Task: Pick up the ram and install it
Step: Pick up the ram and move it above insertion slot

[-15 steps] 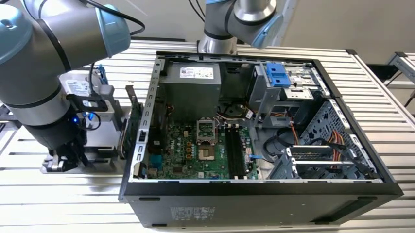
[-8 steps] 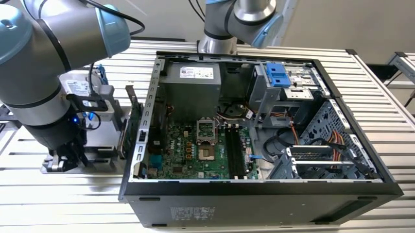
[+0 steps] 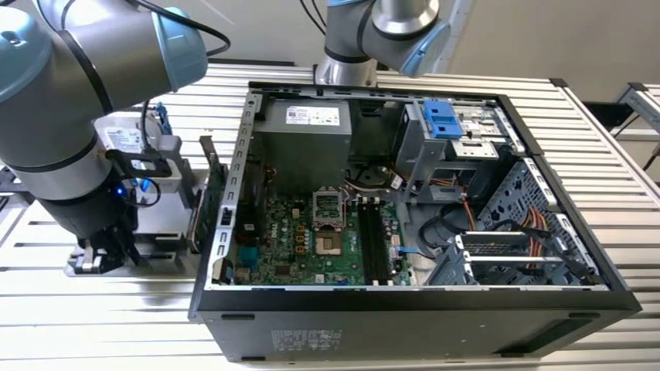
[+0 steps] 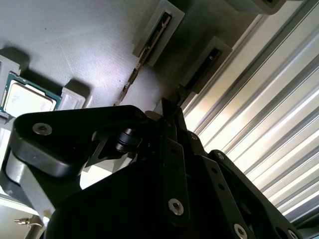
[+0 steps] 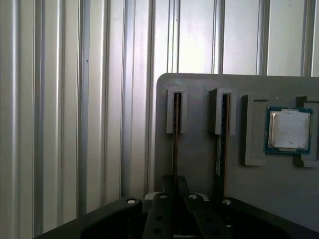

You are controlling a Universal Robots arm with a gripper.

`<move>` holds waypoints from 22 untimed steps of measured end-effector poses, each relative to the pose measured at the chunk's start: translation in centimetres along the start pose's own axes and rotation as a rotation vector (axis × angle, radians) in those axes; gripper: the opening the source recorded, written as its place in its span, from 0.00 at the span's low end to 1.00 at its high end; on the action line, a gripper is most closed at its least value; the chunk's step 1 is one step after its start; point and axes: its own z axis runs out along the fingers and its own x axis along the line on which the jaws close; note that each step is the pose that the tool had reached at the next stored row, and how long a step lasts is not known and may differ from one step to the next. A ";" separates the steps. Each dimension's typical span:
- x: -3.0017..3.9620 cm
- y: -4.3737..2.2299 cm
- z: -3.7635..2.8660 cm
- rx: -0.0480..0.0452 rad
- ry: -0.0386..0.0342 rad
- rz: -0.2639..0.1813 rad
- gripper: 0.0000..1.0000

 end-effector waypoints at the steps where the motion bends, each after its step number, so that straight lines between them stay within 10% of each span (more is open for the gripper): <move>1: 0.00 0.00 -0.04 0.0000 0.0000 0.000 0.00; 22: 0.03 0.09 -2.71 -0.0001 -0.0002 0.007 0.00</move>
